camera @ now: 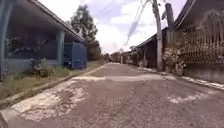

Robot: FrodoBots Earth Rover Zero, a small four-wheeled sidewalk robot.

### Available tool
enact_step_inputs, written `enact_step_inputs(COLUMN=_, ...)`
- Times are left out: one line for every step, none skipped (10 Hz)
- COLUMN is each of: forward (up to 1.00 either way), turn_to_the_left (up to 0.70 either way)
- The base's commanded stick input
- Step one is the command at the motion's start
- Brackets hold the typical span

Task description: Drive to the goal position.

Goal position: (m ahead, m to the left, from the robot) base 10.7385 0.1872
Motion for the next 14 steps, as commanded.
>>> enact_step_inputs(forward=1.0, turn_to_the_left=0.0)
enact_step_inputs(forward=1.0, turn_to_the_left=0.0)
enact_step_inputs(forward=1.0, turn_to_the_left=0.0)
enact_step_inputs(forward=1.0, turn_to_the_left=0.0)
enact_step_inputs(forward=1.0, turn_to_the_left=0.0)
enact_step_inputs(forward=1.0, turn_to_the_left=0.0)
enact_step_inputs(forward=1.0, turn_to_the_left=0.0)
enact_step_inputs(forward=1.0, turn_to_the_left=0.0)
enact_step_inputs(forward=1.0, turn_to_the_left=0.0)
enact_step_inputs(forward=0.9, turn_to_the_left=0.0)
enact_step_inputs(forward=0.85, turn_to_the_left=0.0)
enact_step_inputs(forward=0.85, turn_to_the_left=0.0)
enact_step_inputs(forward=0.85, turn_to_the_left=0.0)
enact_step_inputs(forward=0.85, turn_to_the_left=0.0)
